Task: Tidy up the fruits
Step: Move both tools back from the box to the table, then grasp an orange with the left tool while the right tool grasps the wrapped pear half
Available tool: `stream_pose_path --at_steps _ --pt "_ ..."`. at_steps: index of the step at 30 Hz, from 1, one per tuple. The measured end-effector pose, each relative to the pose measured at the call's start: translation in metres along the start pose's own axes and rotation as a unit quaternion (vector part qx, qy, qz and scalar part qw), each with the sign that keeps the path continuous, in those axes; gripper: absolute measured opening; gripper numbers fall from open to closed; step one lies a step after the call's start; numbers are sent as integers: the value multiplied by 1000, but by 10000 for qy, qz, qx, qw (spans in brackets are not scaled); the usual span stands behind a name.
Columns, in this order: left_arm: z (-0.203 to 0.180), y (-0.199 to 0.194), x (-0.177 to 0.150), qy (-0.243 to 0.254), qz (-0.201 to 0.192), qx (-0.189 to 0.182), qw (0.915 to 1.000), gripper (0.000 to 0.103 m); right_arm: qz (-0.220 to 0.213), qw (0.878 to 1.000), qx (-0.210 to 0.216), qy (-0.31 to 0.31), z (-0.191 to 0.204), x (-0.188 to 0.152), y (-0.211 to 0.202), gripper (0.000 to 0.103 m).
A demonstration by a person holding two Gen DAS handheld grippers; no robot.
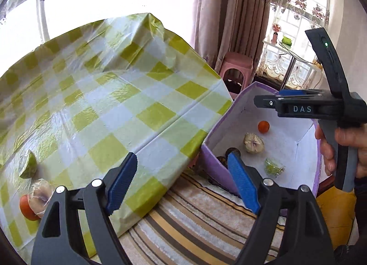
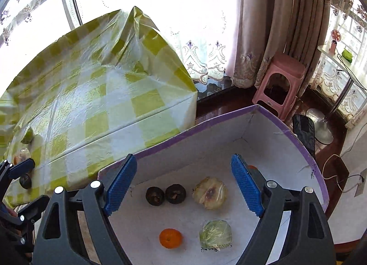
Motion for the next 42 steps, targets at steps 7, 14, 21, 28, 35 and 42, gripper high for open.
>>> stream_pose_path --at_steps 7,14,21,28,35,42 --pt "89 -50 -15 -1098 -495 496 9915 81 1 9961 694 -551 85 -7 1 81" --pt "157 -83 -42 -1848 -740 867 9761 81 96 9864 1325 -965 160 -18 3 85" --pt "206 -101 -67 -2490 -905 978 9593 81 228 9750 1803 -1282 224 -32 9 85" --pt "244 -105 -95 -3129 -893 871 9416 68 349 9628 2248 -1461 275 -44 16 86" --pt "260 -91 -114 -3550 -803 459 9303 60 421 9521 2593 -1565 313 -48 27 86" --pt "264 -77 -121 -3769 -719 133 9234 54 571 9447 2787 -1634 336 -48 39 86"
Point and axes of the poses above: each gripper's, at about its wrist camera, not at the fingertips, and y roughly the way its jaws point, z to its left, x to its top, the point moved 4 cm from there along y, roughly the way its jaws point, and after that the axes turned 2 degrees about -x, right-handed, at the moved point
